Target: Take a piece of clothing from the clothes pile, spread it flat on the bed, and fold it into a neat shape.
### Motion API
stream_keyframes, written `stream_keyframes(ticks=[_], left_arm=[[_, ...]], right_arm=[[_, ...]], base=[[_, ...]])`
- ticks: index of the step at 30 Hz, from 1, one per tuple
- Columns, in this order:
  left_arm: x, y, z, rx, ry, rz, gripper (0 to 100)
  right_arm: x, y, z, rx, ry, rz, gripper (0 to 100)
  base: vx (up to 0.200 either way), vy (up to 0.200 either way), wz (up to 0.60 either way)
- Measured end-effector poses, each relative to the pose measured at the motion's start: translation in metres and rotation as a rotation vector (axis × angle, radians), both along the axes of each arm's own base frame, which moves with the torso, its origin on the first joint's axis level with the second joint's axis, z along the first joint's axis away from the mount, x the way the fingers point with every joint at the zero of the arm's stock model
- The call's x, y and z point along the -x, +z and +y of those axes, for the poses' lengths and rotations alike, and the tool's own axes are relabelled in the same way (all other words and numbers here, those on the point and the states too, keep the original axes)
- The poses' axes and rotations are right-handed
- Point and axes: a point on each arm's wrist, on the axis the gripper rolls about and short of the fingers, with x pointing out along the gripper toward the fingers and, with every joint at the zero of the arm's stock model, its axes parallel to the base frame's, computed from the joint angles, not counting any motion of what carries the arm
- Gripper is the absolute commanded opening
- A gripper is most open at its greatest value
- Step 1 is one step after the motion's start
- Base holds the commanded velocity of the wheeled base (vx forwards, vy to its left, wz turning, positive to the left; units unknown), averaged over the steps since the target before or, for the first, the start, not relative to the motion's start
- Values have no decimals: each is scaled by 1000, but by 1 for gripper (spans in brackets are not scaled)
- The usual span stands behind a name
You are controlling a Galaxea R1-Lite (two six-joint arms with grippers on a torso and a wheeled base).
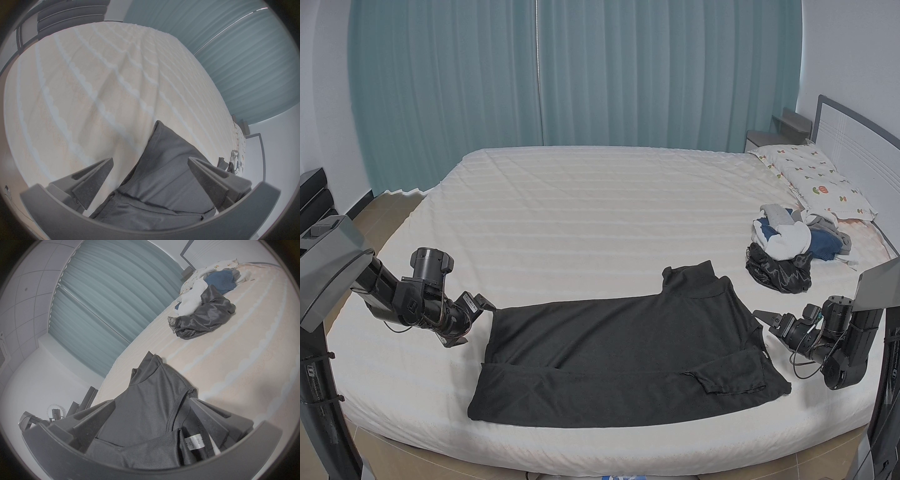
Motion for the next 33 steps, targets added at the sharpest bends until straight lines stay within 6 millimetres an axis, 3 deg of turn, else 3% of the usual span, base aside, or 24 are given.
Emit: stream_keyframes(ticks=[5, 12, 24, 33], left_arm=[[-11, 7, -1, 5, 0, -41, 100], [-44, 3, -4, 14, -16, -102, 100], [-82, -31, -2, -22, -219, -232, 100], [-89, -55, -3, -47, -207, -267, 100]], right_arm=[[1, 0, 2, -1, 7, 5, 100], [3, -1, 4, -2, 11, 14, 100], [5, -2, 5, -3, 14, 22, 100], [5, -3, 6, -4, 17, 24, 100]], base=[[0, 0, 0], [0, 0, 0], [0, 0, 0], [0, 0, 0]])
